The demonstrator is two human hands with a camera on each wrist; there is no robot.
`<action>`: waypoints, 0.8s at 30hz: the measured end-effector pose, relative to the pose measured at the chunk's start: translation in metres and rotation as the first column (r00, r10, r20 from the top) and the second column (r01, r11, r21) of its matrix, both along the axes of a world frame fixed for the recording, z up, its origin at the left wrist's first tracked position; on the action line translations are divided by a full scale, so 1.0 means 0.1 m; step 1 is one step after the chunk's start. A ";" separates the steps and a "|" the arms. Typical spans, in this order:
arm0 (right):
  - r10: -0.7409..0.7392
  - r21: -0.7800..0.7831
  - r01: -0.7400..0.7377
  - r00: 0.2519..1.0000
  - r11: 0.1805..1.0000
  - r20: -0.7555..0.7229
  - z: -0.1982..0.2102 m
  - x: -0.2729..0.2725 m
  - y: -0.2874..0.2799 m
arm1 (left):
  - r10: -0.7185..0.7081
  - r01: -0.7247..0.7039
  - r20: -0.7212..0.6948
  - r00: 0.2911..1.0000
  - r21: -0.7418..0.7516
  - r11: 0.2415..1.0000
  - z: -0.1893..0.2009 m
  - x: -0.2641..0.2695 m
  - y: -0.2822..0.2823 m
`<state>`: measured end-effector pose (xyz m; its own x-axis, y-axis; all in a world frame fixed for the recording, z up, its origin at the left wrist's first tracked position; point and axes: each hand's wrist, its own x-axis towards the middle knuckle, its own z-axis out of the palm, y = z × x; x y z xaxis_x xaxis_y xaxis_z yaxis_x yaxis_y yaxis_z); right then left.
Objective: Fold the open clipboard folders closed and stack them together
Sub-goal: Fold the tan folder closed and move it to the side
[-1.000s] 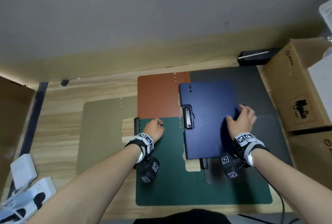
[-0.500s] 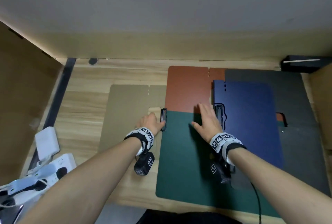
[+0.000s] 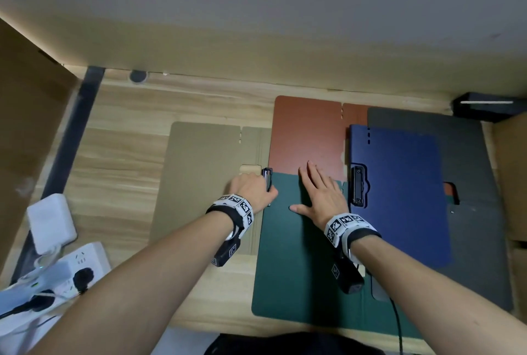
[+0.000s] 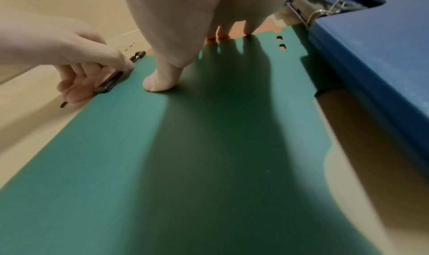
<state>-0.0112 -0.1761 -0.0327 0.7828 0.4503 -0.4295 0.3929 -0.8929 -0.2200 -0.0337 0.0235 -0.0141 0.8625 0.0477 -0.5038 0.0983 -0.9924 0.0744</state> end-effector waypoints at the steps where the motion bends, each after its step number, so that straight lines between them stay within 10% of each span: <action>1: -0.003 -0.006 0.003 1.000 1.000 0.008 0.00 0.00 0.01 | -0.015 0.015 0.003 1.000 0.005 1.000 0.01 0.01 0.00; 24: -0.025 -0.155 0.023 1.000 0.988 -0.014 0.12 -0.02 0.19 | 0.111 -0.108 0.048 0.993 -0.067 0.992 0.17 -0.35 0.94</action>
<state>-0.0131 -0.1574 -0.0204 0.7850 0.3589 -0.5050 0.3687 -0.9257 -0.0847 -0.0684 0.1171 0.0029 0.8788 0.1123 -0.4638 0.2007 -0.9687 0.1457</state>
